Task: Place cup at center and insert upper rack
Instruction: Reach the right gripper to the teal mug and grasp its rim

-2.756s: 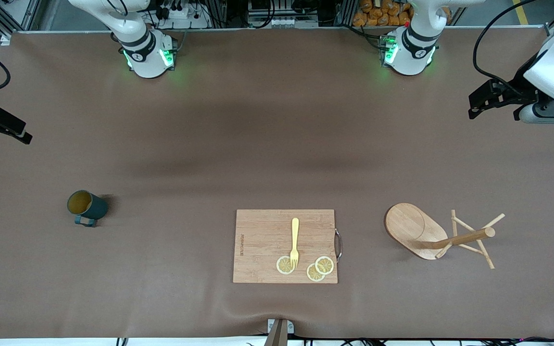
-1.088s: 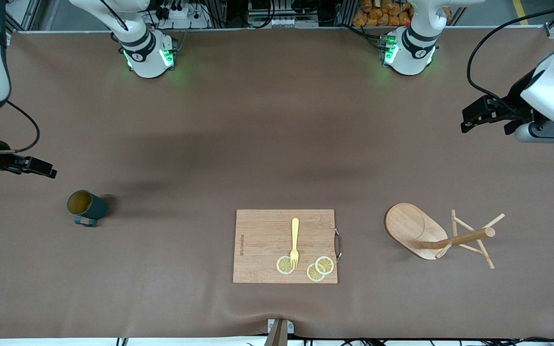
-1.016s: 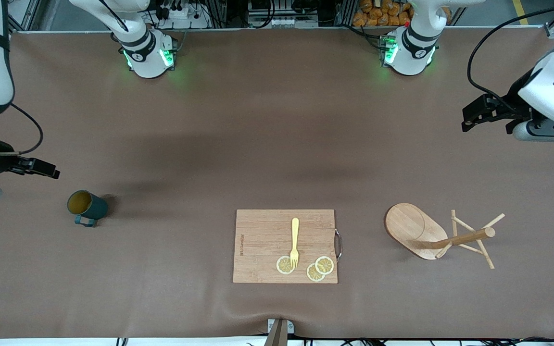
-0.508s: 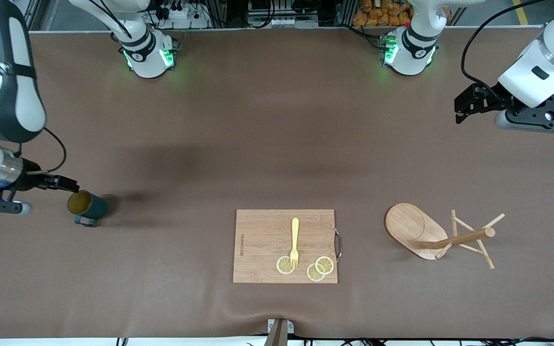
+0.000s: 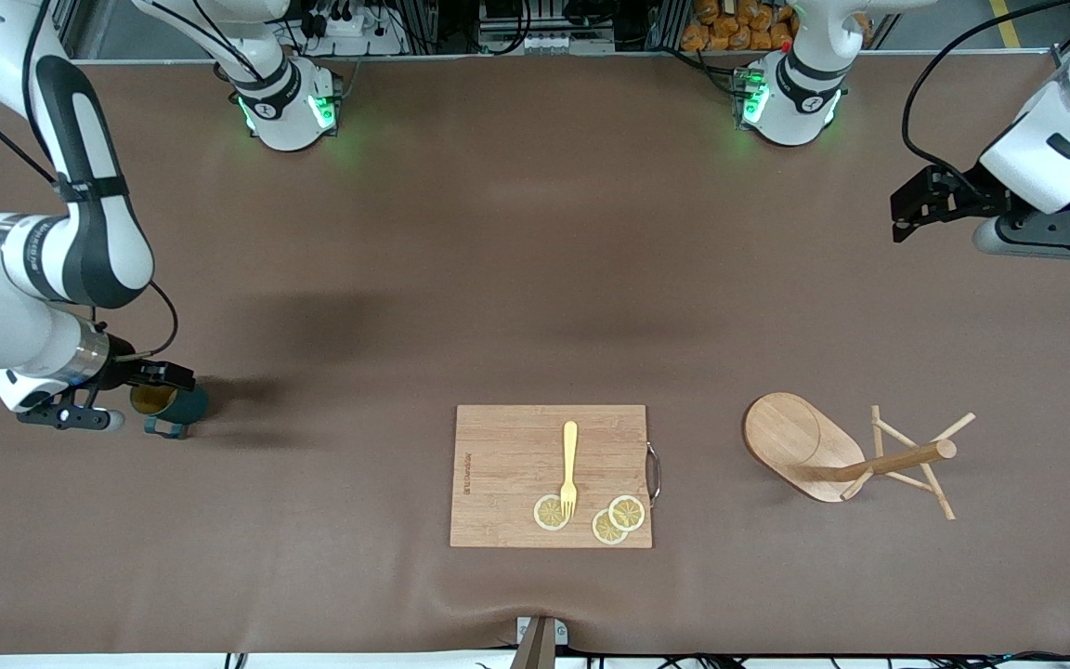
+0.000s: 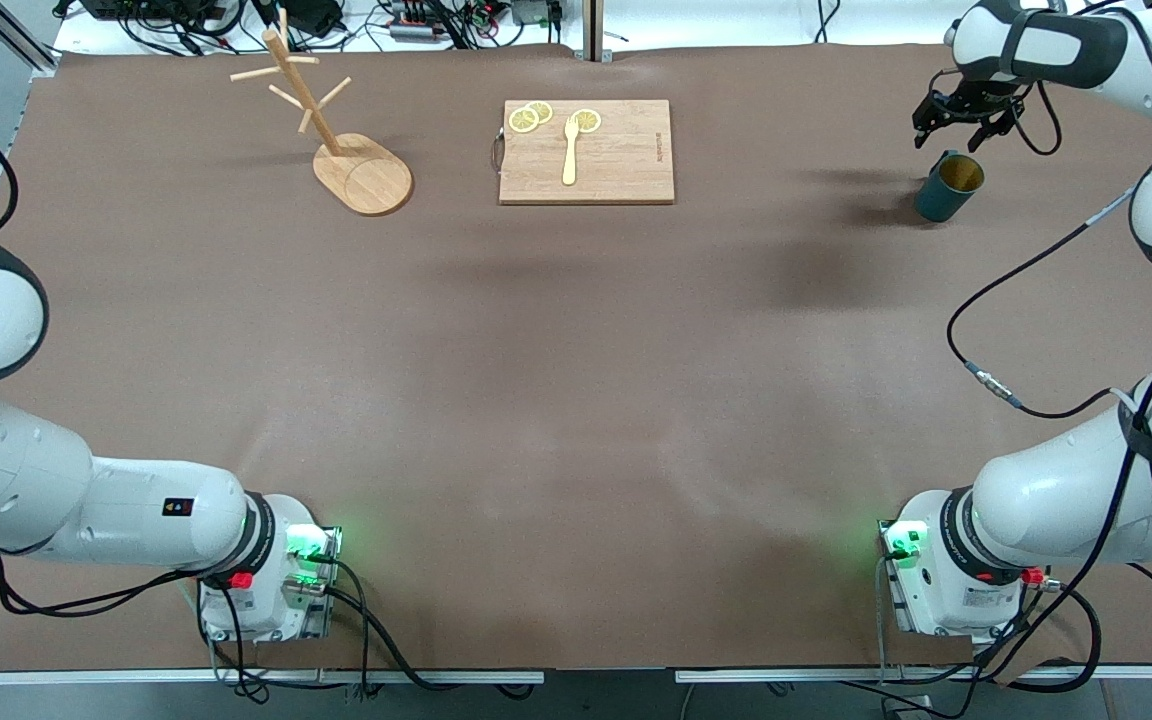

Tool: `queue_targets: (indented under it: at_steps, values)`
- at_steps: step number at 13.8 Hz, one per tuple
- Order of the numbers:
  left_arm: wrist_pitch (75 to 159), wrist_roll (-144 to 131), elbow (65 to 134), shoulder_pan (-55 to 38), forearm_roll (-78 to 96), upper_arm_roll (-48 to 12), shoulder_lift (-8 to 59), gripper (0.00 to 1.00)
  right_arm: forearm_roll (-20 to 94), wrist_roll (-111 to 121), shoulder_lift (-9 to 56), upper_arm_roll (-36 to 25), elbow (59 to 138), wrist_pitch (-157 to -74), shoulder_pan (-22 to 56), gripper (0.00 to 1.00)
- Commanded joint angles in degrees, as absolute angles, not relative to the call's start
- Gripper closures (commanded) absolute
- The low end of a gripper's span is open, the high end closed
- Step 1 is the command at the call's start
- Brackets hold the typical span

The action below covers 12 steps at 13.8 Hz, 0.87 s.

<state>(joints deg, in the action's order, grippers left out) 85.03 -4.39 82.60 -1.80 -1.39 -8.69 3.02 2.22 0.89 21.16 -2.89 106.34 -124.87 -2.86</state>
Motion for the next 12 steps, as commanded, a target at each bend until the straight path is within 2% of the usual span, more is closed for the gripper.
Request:
queue_targets:
  at_steps: [1,5,12]
  values:
    - [84.81,-3.34,82.35,-1.41,-2.72,-9.05,2.81,0.00,1.32,0.97,22.14,-2.90,106.61,-126.03,-3.16,0.13]
    - [84.99,-3.34,82.35,-1.49,-2.55,-9.14,2.90,0.00,1.32,1.05,24.17,-2.90,106.61,-128.76,-3.69,0.15]
    - [85.25,-3.34,82.35,-0.27,-2.46,-9.05,3.60,0.00,1.32,1.05,26.02,-2.90,110.03,-134.80,-3.87,0.33]
